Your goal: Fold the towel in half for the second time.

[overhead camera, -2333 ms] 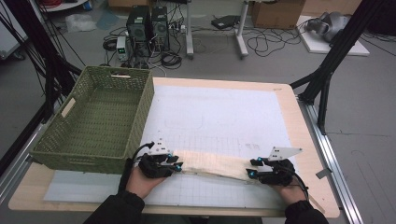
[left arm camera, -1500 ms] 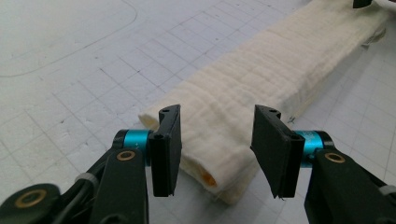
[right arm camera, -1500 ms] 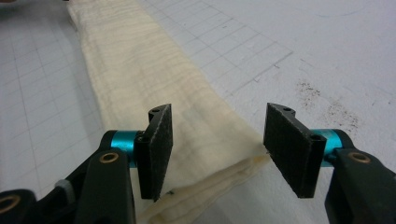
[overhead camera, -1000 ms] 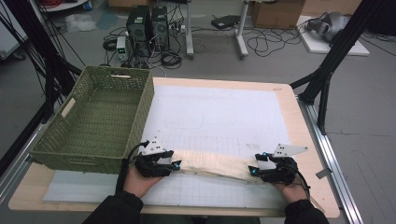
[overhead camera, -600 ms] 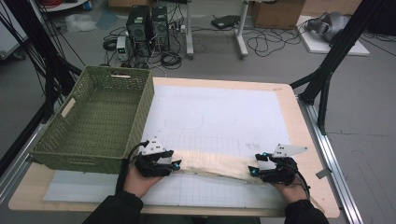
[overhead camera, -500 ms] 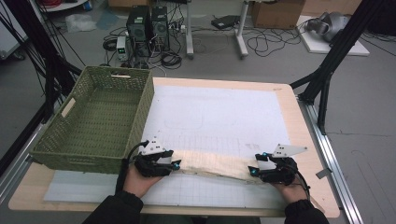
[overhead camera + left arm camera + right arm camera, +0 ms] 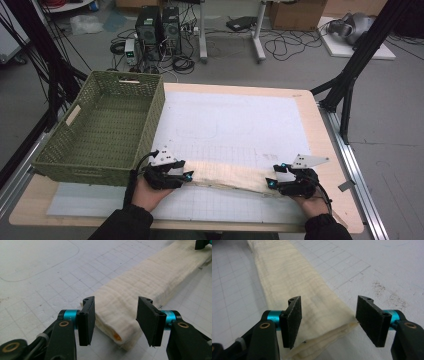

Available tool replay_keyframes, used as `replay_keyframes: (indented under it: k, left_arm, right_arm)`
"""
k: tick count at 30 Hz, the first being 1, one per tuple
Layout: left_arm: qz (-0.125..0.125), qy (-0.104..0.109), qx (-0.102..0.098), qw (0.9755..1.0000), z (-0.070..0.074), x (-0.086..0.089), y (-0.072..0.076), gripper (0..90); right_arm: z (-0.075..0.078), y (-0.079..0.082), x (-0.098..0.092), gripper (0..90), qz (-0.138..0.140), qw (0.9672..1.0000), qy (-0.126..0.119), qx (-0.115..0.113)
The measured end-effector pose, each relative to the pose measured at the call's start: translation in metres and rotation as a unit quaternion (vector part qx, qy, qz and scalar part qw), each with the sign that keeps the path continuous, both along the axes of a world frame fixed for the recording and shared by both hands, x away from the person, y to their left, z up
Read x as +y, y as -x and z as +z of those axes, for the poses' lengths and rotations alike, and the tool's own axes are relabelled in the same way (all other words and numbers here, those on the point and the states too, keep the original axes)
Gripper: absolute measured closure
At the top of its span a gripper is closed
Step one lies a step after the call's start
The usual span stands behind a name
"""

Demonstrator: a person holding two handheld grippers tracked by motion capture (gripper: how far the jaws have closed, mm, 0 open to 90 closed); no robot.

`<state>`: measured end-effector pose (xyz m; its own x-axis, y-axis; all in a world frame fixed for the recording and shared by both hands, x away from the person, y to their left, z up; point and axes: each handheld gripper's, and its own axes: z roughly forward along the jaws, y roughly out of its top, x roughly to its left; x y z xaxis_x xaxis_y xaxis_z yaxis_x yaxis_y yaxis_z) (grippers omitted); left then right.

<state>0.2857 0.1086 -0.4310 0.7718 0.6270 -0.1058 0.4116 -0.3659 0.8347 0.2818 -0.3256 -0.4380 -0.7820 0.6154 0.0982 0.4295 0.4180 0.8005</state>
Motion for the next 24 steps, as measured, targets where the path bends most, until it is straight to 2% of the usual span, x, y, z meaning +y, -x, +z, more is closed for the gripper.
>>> replay_keyframes:
  k: [24]
  left_arm:
    - [0.007, -0.01, 0.0, 0.9999, -0.001, 0.0014, -0.0016, 47.5]
  right_arm:
    - [0.0008, 0.0013, 0.0018, 35.1, -0.005, 1.0, 0.007, 0.003]
